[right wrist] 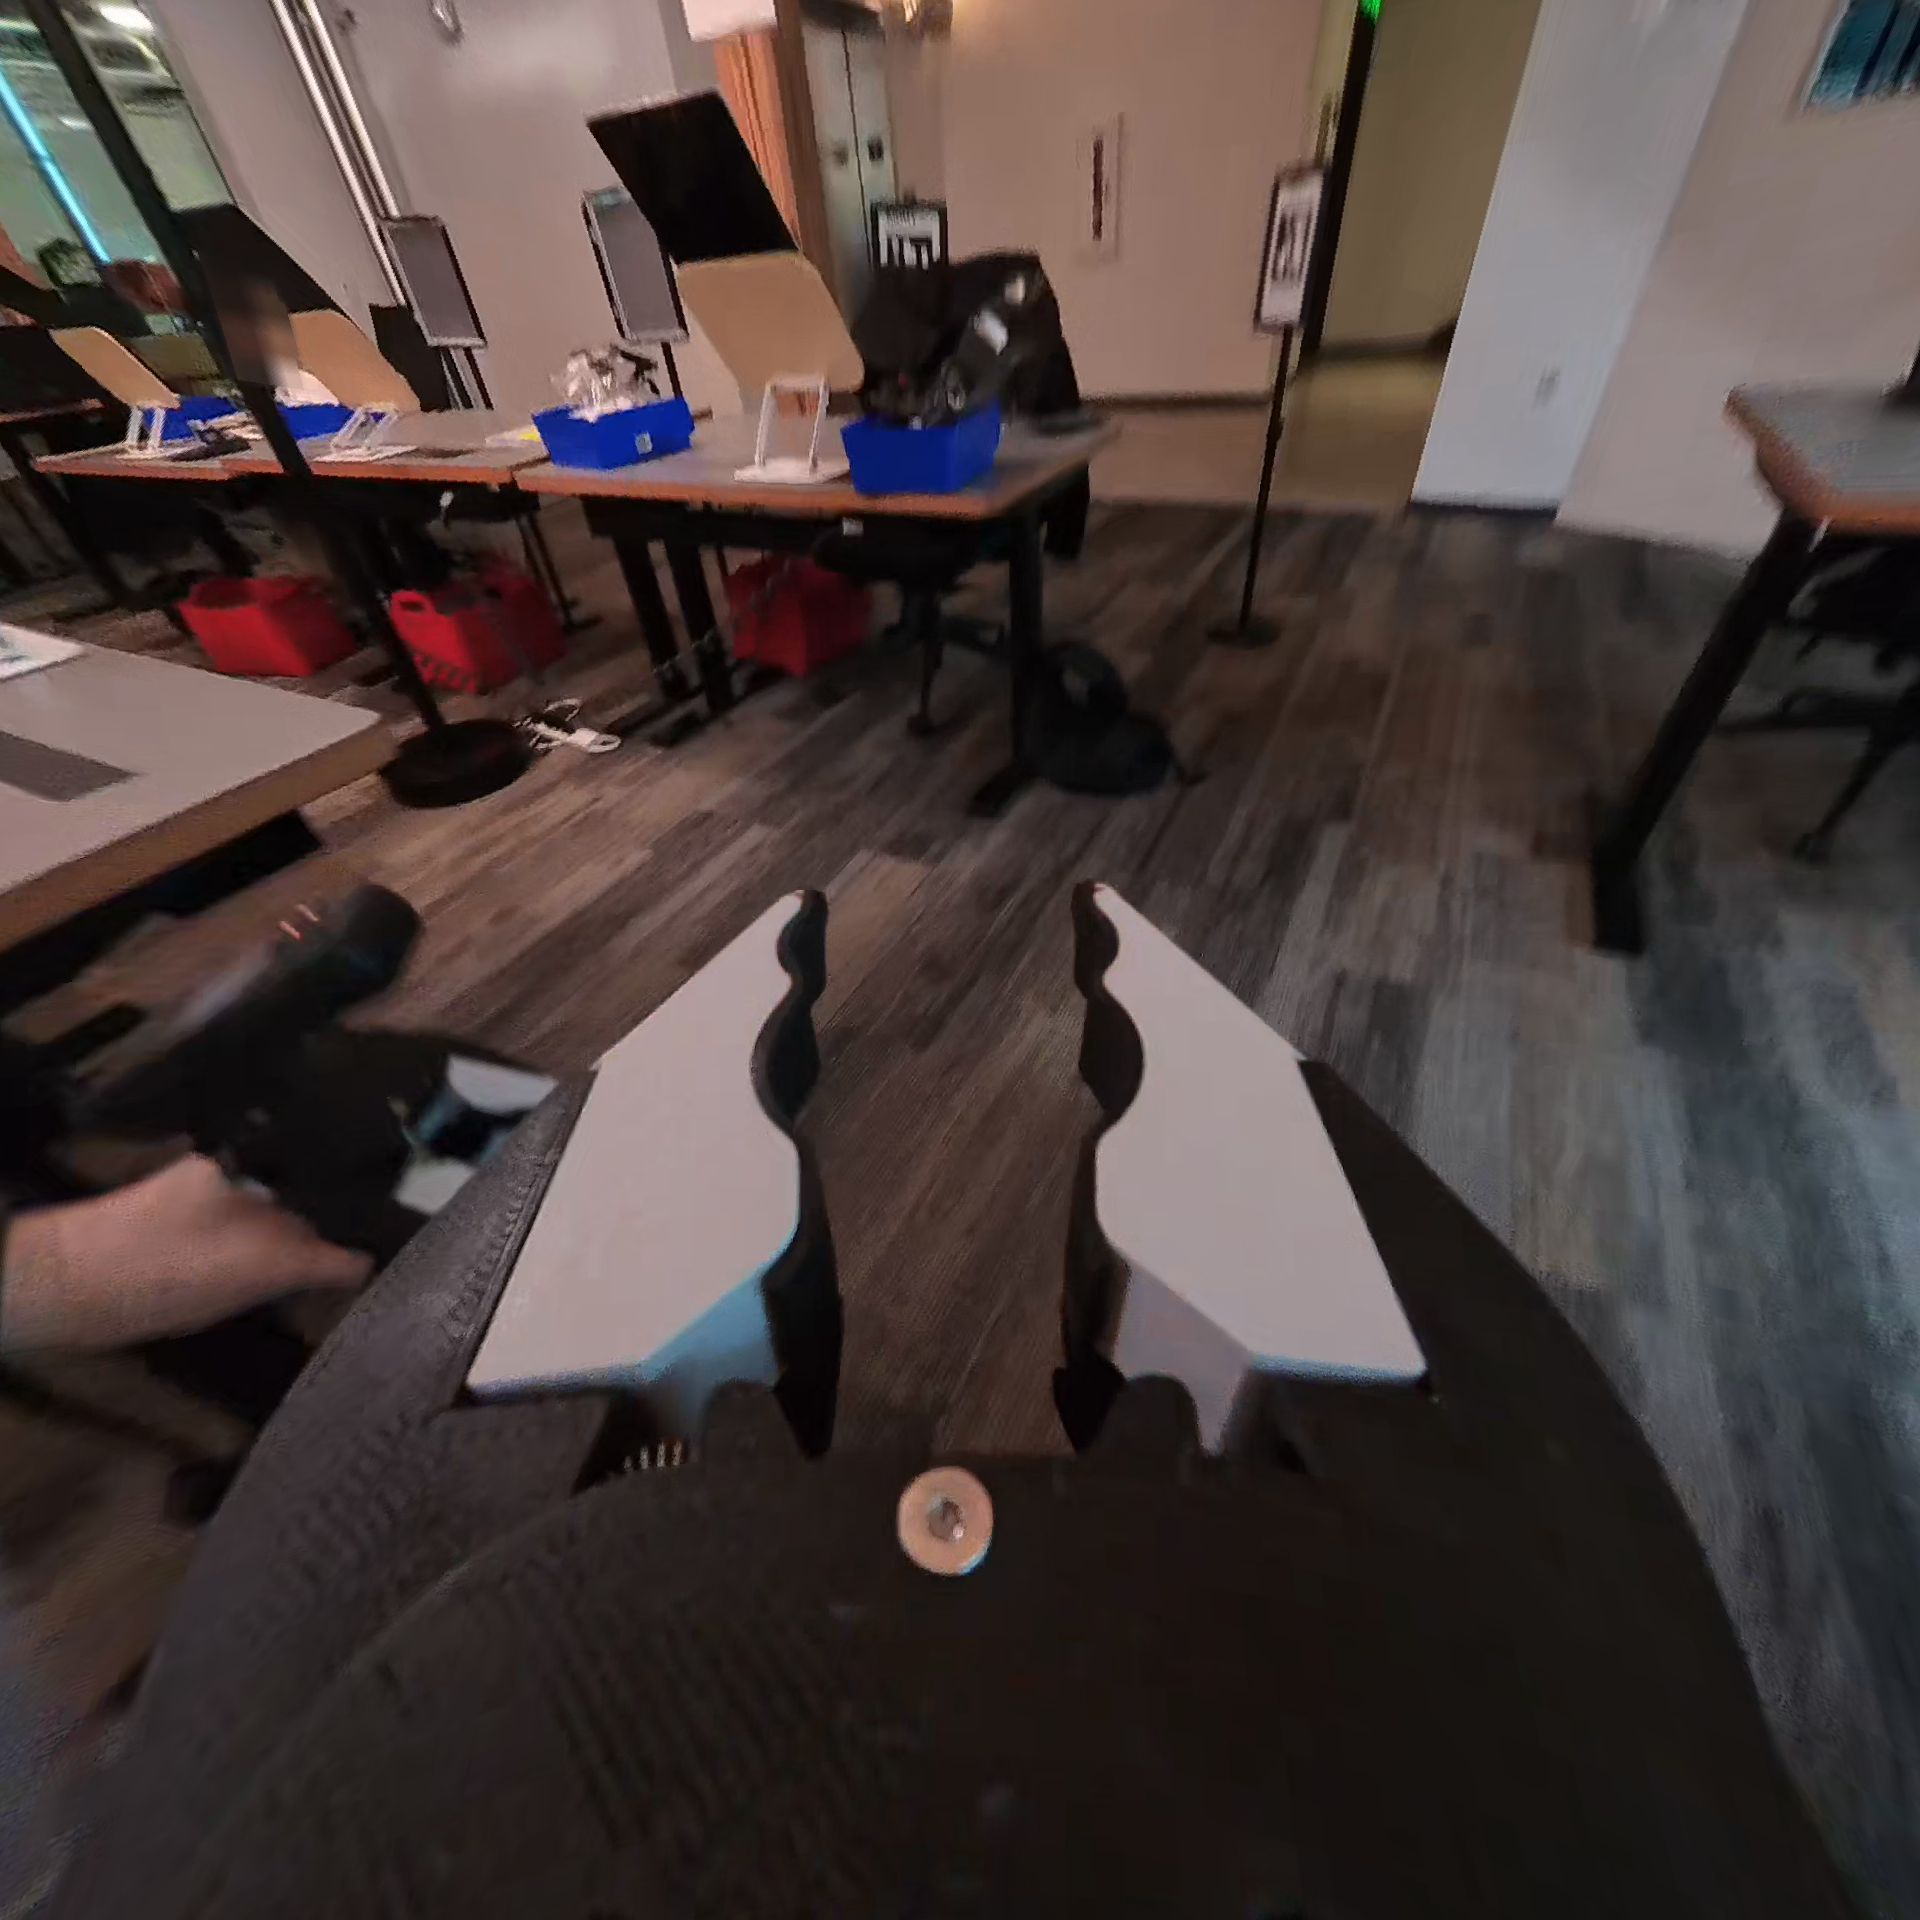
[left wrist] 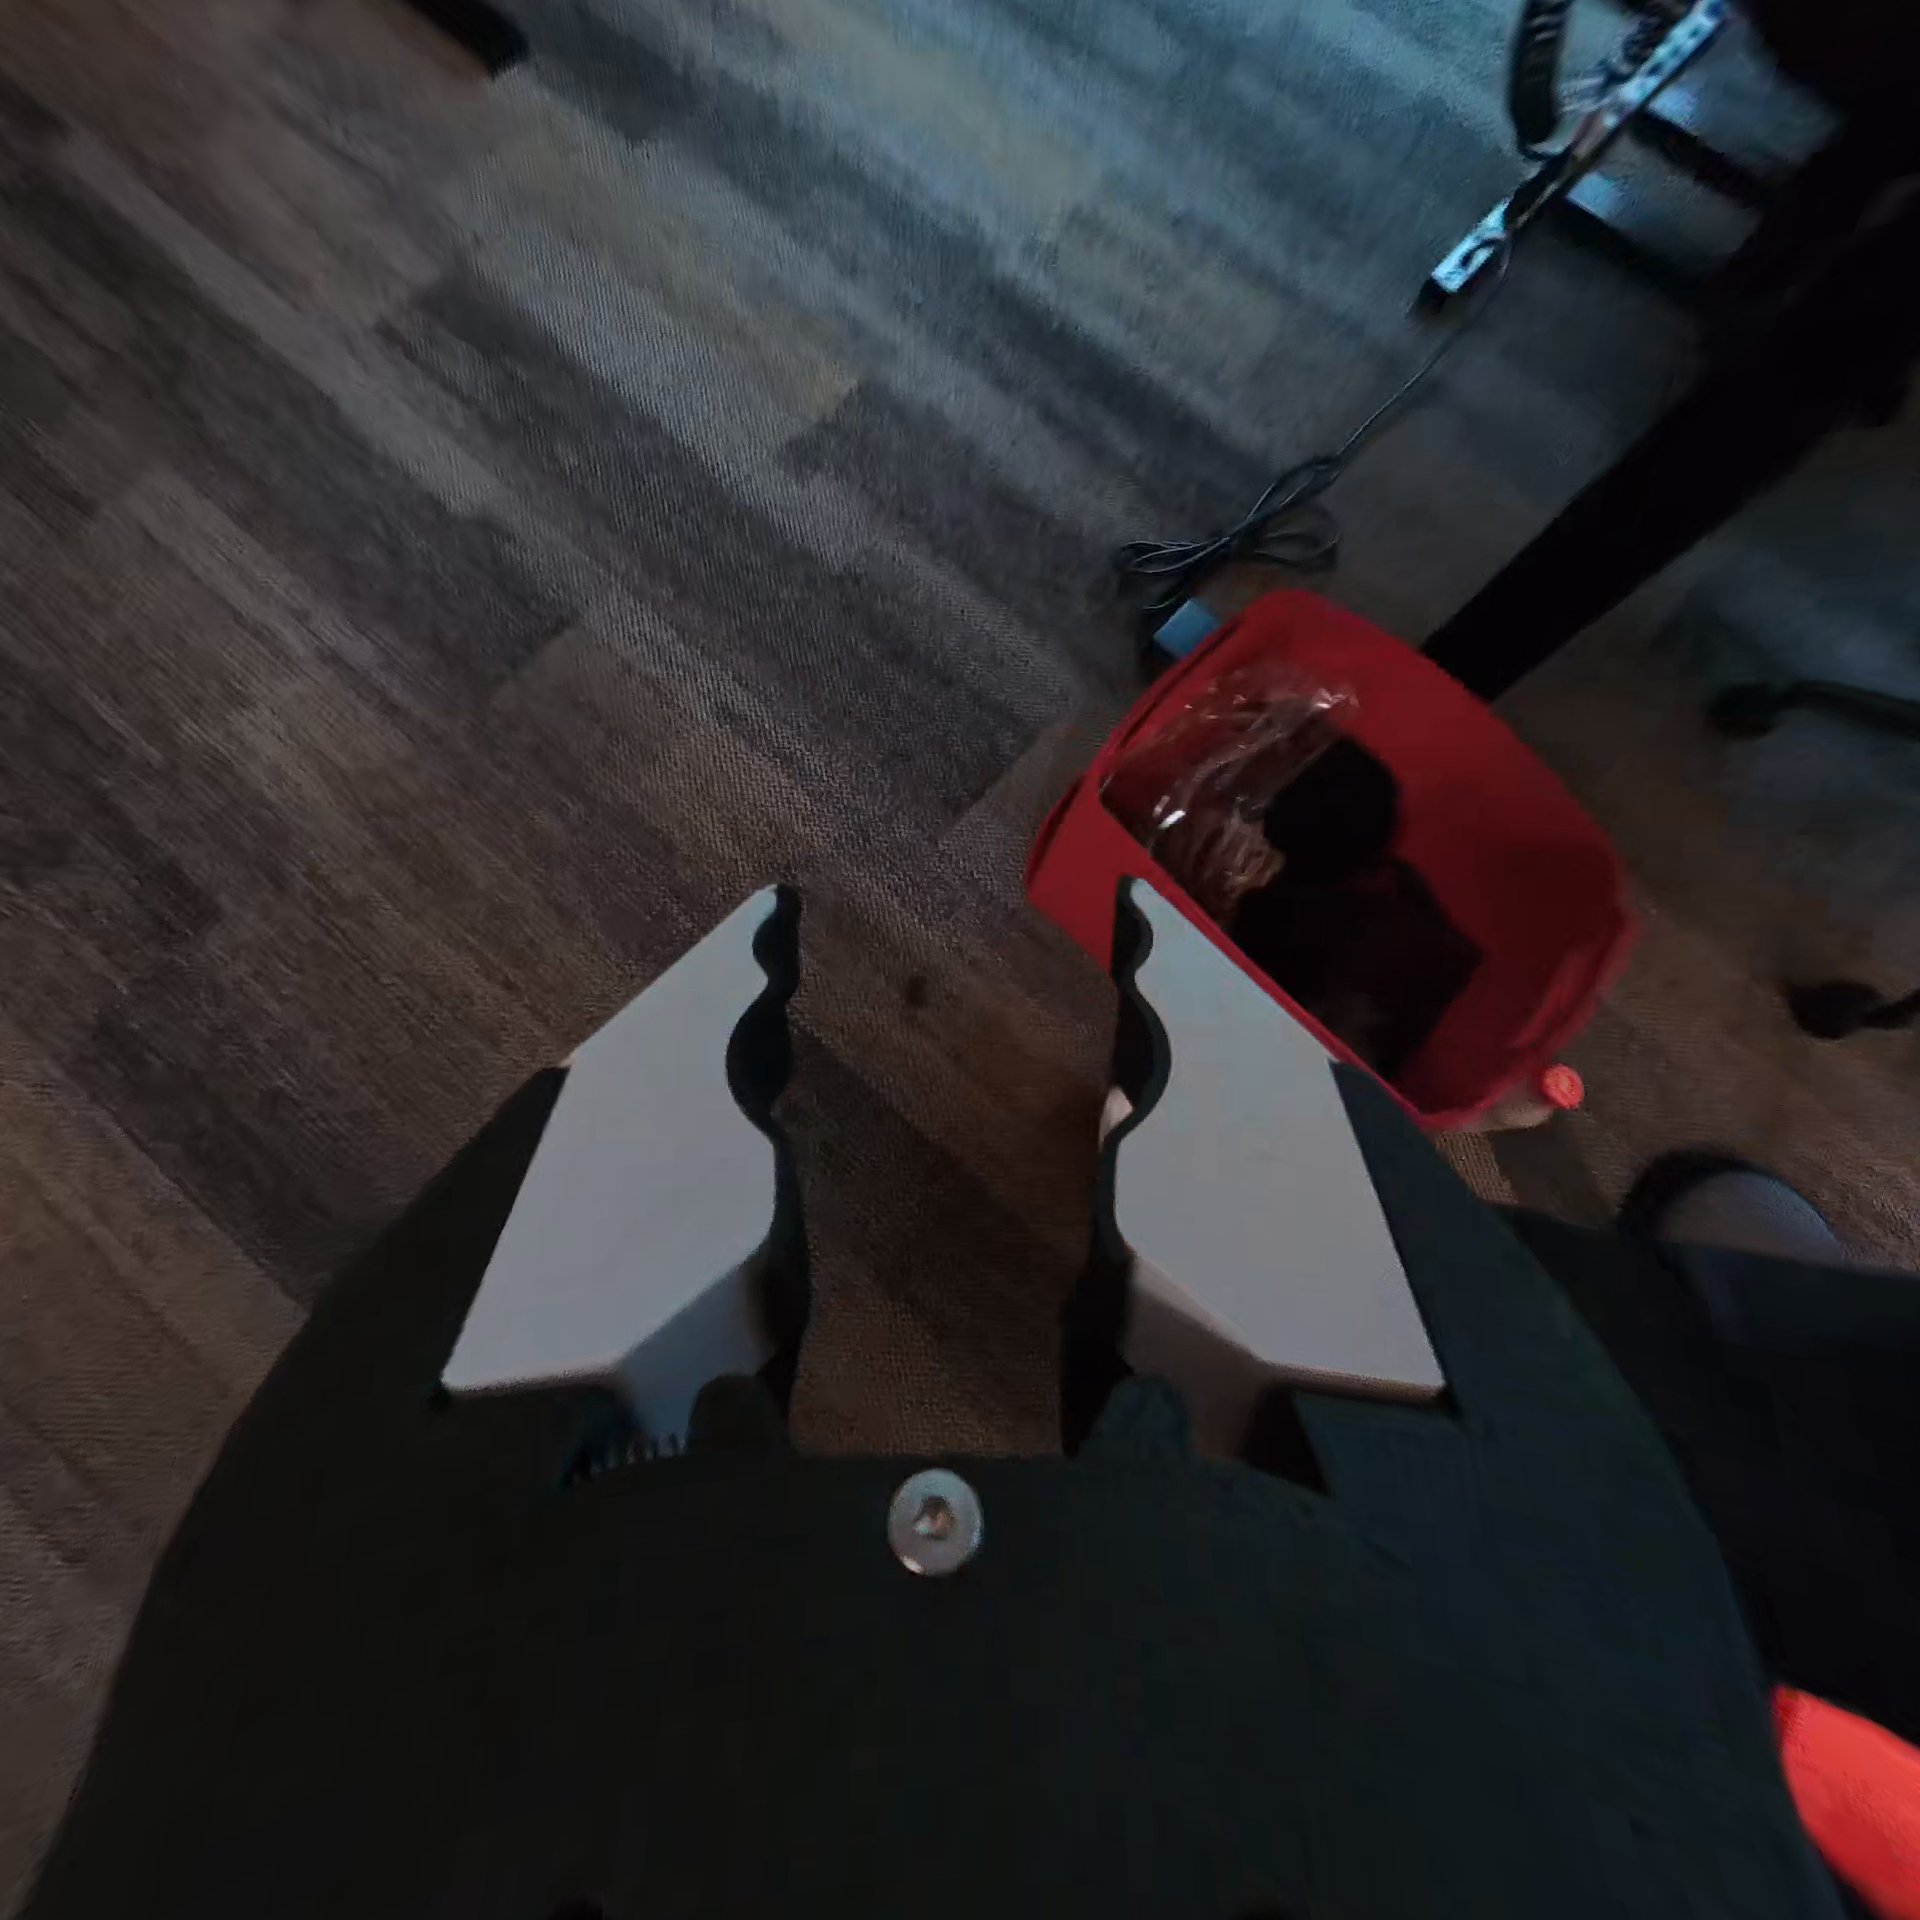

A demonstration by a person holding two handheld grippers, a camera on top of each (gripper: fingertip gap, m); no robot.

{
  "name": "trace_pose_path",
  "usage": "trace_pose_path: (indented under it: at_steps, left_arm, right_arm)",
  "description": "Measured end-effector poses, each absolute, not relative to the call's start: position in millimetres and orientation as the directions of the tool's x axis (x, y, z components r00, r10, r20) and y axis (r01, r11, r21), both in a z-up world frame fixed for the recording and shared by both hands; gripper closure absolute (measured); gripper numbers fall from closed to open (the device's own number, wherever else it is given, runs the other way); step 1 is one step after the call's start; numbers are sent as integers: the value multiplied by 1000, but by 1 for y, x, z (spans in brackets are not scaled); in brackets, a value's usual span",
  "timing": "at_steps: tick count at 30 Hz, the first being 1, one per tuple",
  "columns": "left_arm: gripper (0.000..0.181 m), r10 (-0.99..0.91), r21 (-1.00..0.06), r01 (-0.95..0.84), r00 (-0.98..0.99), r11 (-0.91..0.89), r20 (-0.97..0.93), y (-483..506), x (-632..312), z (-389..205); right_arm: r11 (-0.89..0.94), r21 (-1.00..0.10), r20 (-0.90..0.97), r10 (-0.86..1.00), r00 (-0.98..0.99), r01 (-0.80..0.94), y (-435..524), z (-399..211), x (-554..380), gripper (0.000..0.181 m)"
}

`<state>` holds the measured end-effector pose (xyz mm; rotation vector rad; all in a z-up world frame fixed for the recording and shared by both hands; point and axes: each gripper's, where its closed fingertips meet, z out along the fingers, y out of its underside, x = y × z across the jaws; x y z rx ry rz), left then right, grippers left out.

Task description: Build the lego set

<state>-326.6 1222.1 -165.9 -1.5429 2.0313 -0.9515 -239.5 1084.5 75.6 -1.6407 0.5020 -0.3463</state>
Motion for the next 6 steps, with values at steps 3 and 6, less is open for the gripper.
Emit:
trace_pose_path:
  at_steps: [3, 6]
  left_arm:
    - [127, -946, -719, -692, -272, 65, 176, 1229, -268, -266]
    - [127, -937, -684, -722, -302, 103, 177, 1223, -232, -388]
  right_arm:
    - [-59, -998, 14, -566, 824, -24, 1121, 44, -196, 137]
    - [30, -989, -132, -620, 773, -145, 1129, -2, -154, 138]
